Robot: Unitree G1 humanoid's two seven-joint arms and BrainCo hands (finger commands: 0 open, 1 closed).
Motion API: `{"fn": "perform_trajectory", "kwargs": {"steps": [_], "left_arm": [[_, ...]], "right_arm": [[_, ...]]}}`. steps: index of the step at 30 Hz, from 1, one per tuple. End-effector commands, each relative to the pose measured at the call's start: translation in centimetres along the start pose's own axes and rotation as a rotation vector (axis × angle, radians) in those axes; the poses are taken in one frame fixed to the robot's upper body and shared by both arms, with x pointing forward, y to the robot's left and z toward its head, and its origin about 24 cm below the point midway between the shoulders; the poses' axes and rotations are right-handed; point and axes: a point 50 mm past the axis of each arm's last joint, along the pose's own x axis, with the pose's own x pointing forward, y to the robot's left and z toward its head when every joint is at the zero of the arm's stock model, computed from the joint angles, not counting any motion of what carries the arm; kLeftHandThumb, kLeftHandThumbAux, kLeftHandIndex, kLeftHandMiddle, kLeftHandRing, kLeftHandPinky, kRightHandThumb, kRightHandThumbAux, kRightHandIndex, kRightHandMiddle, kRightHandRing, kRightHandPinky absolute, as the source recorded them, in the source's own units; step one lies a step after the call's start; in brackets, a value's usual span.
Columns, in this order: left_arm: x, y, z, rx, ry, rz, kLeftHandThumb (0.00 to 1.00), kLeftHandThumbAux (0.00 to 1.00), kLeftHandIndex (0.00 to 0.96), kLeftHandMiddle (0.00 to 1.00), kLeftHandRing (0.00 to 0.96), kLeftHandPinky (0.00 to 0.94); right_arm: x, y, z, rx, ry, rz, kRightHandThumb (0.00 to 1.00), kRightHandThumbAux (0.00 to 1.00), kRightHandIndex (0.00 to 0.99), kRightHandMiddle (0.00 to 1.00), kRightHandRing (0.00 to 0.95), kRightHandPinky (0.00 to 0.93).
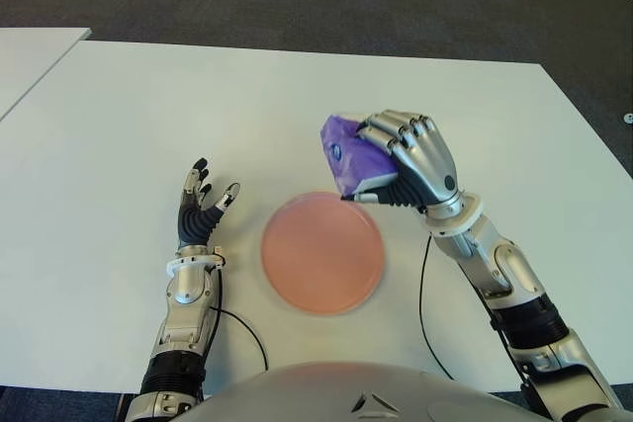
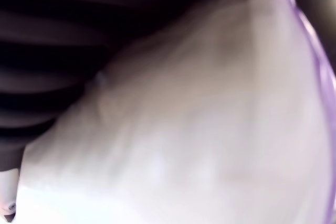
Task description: Put the tissue paper into the plate.
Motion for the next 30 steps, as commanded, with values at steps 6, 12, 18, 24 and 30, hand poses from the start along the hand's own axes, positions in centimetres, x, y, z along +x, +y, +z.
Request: {"fn": "perform_trajectory", "kwargs": {"steps": [6, 12, 18, 24, 30], "left_arm": [[-1.1, -0.2, -1.7, -0.003, 0.097, -0.011, 0.000, 0.630, 0.000, 0.000, 0.000, 0.000], [-1.1, -0.1, -1.7, 0.001, 0.099, -0.010, 0.000, 0.626, 0.000, 0.000, 0.000, 0.000], [-1.1, -0.1, -1.8, 0.002, 0.098, -0.007, 0.000, 0.630, 0.000, 0.000, 0.000, 0.000], [-1.0, -0.1, -1.8, -0.010, 0.101, -0.011, 0.000, 0.637, 0.000, 0.000, 0.000, 0.000], [-0.9, -0.1, -1.8, -0.011, 0.099, -0.015, 0.000, 0.635, 0.000, 0.000, 0.000, 0.000]], "right_arm": [[-2.6, 2.4, 1.3, 0.118, -0.009, 0.199, 0.712, 0.719, 0.439, 0.844, 0.838, 0.831], [-4.0, 4.7, 2.1, 0.169, -0.041, 0.309, 0.713, 0.717, 0.439, 0.850, 0.847, 0.846], [-4.3, 5.2, 2.0, 0.174, -0.067, 0.368, 0.715, 0.715, 0.439, 0.864, 0.862, 0.861], [-4.3, 5.5, 1.9, 0.203, -0.077, 0.399, 0.717, 0.715, 0.439, 0.879, 0.877, 0.873], [-4.2, 5.9, 1.9, 0.224, -0.054, 0.429, 0.719, 0.714, 0.440, 0.871, 0.870, 0.856]]}}
